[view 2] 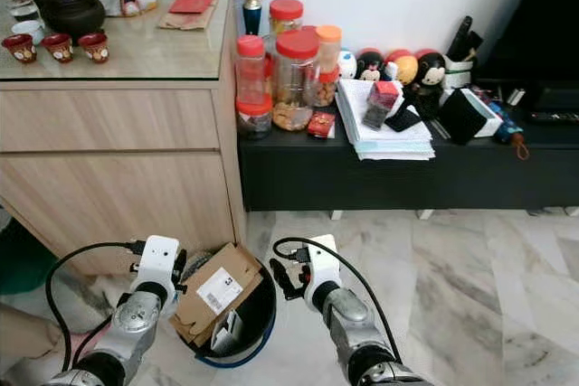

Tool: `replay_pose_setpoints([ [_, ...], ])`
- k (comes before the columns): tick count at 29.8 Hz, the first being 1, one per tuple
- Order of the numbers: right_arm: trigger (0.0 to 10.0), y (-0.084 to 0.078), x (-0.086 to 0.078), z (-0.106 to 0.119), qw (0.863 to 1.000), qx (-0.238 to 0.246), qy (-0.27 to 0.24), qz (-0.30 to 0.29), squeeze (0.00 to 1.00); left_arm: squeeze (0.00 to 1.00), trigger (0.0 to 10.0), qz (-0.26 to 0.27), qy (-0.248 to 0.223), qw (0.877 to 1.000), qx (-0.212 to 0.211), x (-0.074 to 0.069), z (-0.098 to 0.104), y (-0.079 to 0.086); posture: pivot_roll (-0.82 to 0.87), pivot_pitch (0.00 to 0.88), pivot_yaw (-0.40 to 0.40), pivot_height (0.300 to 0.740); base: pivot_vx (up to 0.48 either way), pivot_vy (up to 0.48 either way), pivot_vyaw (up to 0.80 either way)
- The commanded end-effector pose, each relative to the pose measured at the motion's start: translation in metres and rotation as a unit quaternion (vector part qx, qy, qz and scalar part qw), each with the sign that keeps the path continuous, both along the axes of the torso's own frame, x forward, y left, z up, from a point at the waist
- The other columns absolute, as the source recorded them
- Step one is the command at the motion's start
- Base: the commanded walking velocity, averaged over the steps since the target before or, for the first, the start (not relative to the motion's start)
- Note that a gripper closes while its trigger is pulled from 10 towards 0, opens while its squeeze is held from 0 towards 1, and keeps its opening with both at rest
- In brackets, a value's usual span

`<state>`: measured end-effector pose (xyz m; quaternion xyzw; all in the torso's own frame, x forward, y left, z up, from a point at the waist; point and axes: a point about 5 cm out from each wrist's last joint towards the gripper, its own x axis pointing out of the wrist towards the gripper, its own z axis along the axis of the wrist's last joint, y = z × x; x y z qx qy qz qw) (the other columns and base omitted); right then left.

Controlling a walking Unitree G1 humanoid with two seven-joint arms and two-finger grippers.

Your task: Picking trash to rubbish bin

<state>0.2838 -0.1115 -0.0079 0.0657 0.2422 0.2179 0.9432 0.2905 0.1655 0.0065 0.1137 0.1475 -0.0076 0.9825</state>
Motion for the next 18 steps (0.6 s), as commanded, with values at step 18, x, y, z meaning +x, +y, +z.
replay_pose_setpoints([
  [18,10.0,0.018,0.021,0.028,0.997,0.008,-0.068,0.042,0.0,0.0,10.0,-0.012,-0.017,1.0,-0.006,0.004,0.006,-0.003,0.03,0.079,-0.037,0.74,0.123,0.0,0.0],
])
